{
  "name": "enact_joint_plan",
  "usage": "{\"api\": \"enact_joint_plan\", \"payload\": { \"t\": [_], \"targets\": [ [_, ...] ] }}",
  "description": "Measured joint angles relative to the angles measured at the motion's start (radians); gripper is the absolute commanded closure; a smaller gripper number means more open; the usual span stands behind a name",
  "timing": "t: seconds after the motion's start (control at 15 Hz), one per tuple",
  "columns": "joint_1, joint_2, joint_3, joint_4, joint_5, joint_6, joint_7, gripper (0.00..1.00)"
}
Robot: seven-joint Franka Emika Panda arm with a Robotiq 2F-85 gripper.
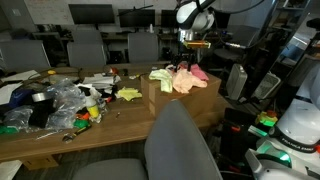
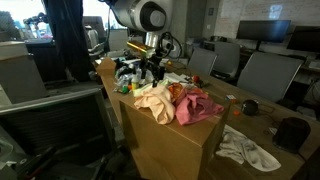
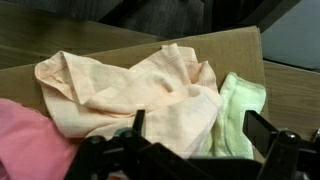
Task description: Hang the shirts on the box on the back of the chair
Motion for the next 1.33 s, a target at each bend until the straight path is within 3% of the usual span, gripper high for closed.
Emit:
{"api": "enact_joint_plan", "payload": {
  "t": [1.33],
  "targets": [
    [0.002,0.089,-0.007,-0.031,-0.138,0.122,0.211,0.0]
  ]
}}
